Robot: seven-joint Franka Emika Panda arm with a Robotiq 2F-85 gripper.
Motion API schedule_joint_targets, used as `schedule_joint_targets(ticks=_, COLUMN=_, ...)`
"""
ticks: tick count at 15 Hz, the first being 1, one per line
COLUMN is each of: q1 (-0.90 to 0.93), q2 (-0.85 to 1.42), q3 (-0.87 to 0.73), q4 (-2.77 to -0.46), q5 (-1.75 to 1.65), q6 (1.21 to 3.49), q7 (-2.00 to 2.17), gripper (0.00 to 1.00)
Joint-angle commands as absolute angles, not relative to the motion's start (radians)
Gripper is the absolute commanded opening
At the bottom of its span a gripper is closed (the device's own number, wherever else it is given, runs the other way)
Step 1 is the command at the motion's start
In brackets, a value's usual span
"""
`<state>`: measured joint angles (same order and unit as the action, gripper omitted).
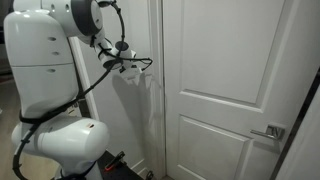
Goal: Turn off the light
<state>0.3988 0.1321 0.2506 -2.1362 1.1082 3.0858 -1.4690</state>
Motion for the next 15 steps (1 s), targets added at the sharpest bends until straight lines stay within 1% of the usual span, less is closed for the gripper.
schedule_joint_targets(ticks=1, q1=0.389, q2=0.194, q3=0.273, q4=-2.067, q5=1.171, q6=3.132, q7=-1.550, gripper=0.00)
schedule_joint_targets(ticks=15, q1=0.373, q2=0.303, q3=0.281, q4=-1.959, q5=1.208, q6=3.174, q7=-1.638, gripper=0.00)
